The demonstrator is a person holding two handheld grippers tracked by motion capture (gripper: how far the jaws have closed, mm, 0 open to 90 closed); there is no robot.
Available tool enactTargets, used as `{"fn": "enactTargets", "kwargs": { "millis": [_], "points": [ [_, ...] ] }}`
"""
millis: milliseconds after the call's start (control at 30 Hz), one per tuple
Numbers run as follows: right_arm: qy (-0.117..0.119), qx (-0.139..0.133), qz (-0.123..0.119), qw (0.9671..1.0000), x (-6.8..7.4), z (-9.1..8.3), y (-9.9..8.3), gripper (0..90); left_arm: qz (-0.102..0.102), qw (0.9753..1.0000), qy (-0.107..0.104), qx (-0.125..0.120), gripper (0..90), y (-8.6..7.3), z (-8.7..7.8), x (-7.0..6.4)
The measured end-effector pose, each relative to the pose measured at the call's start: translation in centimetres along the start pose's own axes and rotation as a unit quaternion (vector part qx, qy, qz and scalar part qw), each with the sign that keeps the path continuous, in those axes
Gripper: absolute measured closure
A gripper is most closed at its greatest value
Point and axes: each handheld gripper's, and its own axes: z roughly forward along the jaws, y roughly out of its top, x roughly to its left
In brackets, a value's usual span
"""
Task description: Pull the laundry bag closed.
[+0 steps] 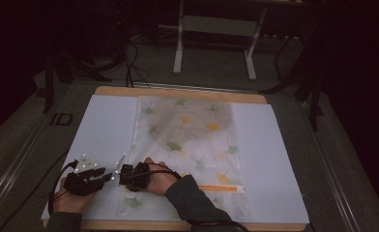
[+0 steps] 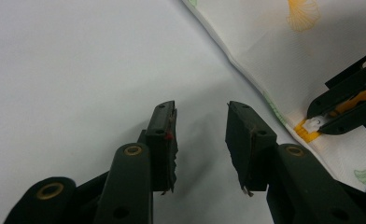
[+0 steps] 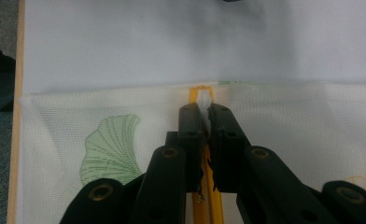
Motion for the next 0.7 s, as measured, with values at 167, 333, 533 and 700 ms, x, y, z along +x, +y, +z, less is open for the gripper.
{"fn": "enactTargets", "kwargs": {
  "millis": [167,333,533,700],
  "points": [
    [-0.004,-0.006,-0.002,1.0000,0.13,-0.07,-0.23,84.3,-0.003,1.0000,-0.008,-0.002,63.5,0.04,-0.09,-0.05],
    [-0.010,-0.006,-0.007,0.9999,0.37,-0.23,-0.33,84.3,-0.008,0.9997,-0.023,-0.001,64.2,0.11,-0.25,-0.28],
    [-0.013,-0.010,-0.008,0.9998,0.36,-0.33,-0.42,84.4,-0.014,0.9988,-0.047,0.002,65.8,0.16,-0.39,-0.68],
    [-0.015,-0.013,-0.010,0.9998,0.42,-0.43,-0.47,84.4,-0.021,0.9970,-0.075,0.005,65.5,0.13,-0.39,-0.87]
  ]
}}
